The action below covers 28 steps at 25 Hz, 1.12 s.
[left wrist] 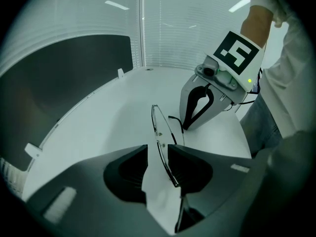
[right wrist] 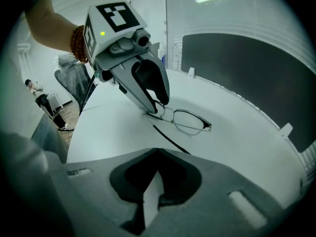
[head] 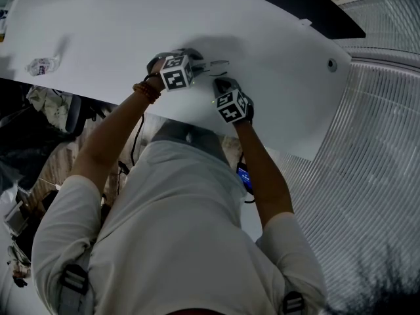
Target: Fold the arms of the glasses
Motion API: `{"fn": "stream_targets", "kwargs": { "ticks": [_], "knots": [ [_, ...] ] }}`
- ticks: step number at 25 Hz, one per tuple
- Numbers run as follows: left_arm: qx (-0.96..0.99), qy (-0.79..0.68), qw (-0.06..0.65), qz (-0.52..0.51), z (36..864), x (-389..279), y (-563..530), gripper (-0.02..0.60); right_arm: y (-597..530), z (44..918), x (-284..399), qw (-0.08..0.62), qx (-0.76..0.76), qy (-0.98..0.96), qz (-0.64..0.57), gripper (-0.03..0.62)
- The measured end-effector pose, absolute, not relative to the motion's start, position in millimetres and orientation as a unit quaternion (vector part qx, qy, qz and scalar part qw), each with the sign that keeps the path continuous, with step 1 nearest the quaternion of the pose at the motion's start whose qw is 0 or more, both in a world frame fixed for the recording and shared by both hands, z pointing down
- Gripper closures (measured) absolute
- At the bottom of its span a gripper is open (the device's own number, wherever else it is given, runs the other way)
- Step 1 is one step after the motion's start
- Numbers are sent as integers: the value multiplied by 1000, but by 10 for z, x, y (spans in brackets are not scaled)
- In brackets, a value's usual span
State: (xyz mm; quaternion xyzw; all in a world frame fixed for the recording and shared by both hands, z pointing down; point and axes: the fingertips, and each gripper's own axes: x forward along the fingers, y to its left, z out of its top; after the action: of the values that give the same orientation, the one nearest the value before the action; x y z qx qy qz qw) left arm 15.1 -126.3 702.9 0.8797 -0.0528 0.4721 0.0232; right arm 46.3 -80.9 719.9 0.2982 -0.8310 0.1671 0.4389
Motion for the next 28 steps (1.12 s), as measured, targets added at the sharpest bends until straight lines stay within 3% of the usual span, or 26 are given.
{"fn": "stream_targets", "kwargs": {
  "ticks": [6,16,28],
  "knots": [
    [880,-38,18,472,7020,181,-1183,443,-799,7194,434,440,294,-832,163,592],
    [873,-2,-50,485,7005,305,-985,430,-685,7185,388,442,282,-835,166,592],
    [897,-53,-17,438,6737,348,-1158,431,-677,7023,508,417,309,-837,175,592]
  ]
}}
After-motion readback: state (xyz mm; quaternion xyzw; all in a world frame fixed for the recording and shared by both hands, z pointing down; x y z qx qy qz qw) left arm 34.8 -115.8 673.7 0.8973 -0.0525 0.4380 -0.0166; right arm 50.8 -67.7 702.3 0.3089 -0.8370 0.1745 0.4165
